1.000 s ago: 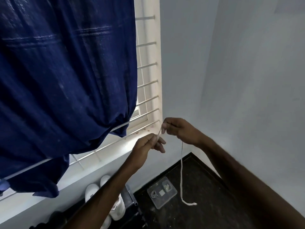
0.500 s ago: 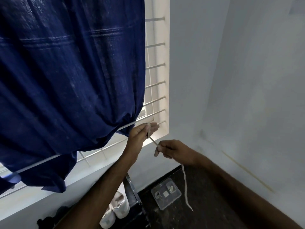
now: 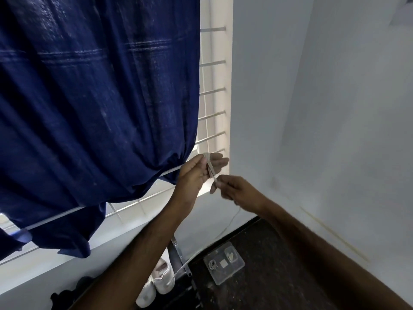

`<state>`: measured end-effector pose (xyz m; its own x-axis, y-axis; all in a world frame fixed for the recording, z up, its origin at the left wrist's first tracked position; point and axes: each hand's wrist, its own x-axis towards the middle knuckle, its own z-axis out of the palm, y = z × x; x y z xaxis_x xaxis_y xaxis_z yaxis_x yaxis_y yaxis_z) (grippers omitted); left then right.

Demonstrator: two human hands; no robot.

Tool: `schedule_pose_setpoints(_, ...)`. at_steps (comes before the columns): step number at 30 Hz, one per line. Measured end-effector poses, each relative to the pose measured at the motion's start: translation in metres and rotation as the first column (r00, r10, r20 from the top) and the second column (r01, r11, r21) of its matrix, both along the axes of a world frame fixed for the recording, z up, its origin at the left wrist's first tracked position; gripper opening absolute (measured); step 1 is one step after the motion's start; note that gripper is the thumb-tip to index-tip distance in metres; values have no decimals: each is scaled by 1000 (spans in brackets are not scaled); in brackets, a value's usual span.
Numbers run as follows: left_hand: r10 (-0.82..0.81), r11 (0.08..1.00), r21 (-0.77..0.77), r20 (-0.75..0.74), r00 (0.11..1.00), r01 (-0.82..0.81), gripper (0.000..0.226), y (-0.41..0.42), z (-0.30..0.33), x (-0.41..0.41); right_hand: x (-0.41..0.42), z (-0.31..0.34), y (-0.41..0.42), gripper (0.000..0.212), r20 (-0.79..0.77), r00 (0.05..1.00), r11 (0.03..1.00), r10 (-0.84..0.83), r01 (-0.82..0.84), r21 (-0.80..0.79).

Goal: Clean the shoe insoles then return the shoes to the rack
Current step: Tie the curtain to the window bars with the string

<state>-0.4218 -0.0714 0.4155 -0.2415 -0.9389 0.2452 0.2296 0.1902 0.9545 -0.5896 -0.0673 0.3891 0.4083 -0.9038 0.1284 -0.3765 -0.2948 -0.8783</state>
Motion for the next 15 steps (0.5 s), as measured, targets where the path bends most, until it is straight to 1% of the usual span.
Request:
schedule_pose_setpoints(2,69,998,-12,106,992,-68,33,-5,-7,5,2,-7,6,33,-116,988,995,98,-100,-13)
schedule_pose_setpoints(3,96,995,-24,172,980,-93,33,-6,-12,7,1,-3,8,32,-139,982,992,126,-128,-8)
schedule_pose_setpoints(6,101,995,-34,345,933,-95,36,2,-26,10,-7,26,4,29,-94,990,994,105,-109,-33)
schedule_pose_setpoints(9,-49,999,18,450,891,45,40,12,-31,10,-18,62,-2,26,-5,999,996,43,-43,-80)
schedule_pose_setpoints(11,-83,996,12,409,909,86,44,18,-23,8,-20,70,-6,26,54,999,994,-8,14,-104)
schedule_pose_setpoints(12,-86,996,4,339,937,90,43,21,-16,6,-19,68,-7,27,87,995,994,-38,47,-97)
schedule_pose_setpoints(14,-92,996,4,132,987,93,38,23,0,3,-13,54,-6,28,144,986,994,-84,93,-57)
schedule_pose_setpoints(15,-94,996,0,28,995,94,36,23,6,2,-9,42,-3,28,148,985,995,-91,98,-36)
